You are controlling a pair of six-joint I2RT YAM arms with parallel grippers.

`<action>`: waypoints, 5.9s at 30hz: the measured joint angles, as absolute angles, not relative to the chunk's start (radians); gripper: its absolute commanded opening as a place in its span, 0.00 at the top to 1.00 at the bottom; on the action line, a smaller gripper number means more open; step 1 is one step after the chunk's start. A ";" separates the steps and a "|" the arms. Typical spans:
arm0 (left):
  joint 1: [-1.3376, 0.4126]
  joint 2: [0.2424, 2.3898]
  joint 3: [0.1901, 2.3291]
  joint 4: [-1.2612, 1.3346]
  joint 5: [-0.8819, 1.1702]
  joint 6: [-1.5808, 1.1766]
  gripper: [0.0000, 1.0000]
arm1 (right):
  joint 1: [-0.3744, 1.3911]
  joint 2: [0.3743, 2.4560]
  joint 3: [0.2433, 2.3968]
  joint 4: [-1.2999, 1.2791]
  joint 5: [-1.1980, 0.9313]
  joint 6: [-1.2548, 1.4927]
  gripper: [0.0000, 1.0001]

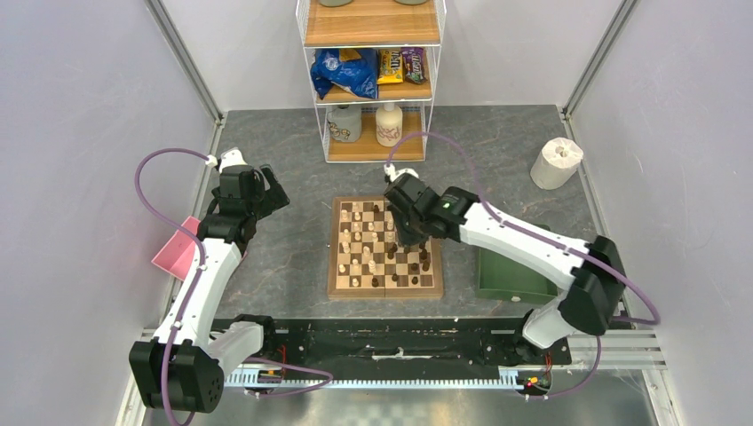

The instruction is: Set up the chess pieces on the board

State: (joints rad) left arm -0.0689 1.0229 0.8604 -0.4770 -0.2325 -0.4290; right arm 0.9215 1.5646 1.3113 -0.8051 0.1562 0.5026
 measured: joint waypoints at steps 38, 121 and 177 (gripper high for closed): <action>-0.069 1.026 0.860 -0.477 -0.226 -0.429 0.02 | 0.626 1.752 1.298 -0.696 0.084 0.433 0.87; -0.069 1.035 0.861 -0.477 -0.231 -0.429 0.03 | 0.788 1.697 1.319 -0.741 0.075 0.404 0.52; -0.069 1.039 0.860 -0.477 -0.237 -0.429 0.03 | 0.889 1.819 1.375 -0.722 0.051 0.459 0.65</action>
State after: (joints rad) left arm -0.0689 1.0386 0.8604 -0.4770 -0.2375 -0.4294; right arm 0.8886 1.8191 1.3754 -0.7216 0.0513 0.4595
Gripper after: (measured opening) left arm 0.975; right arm 0.372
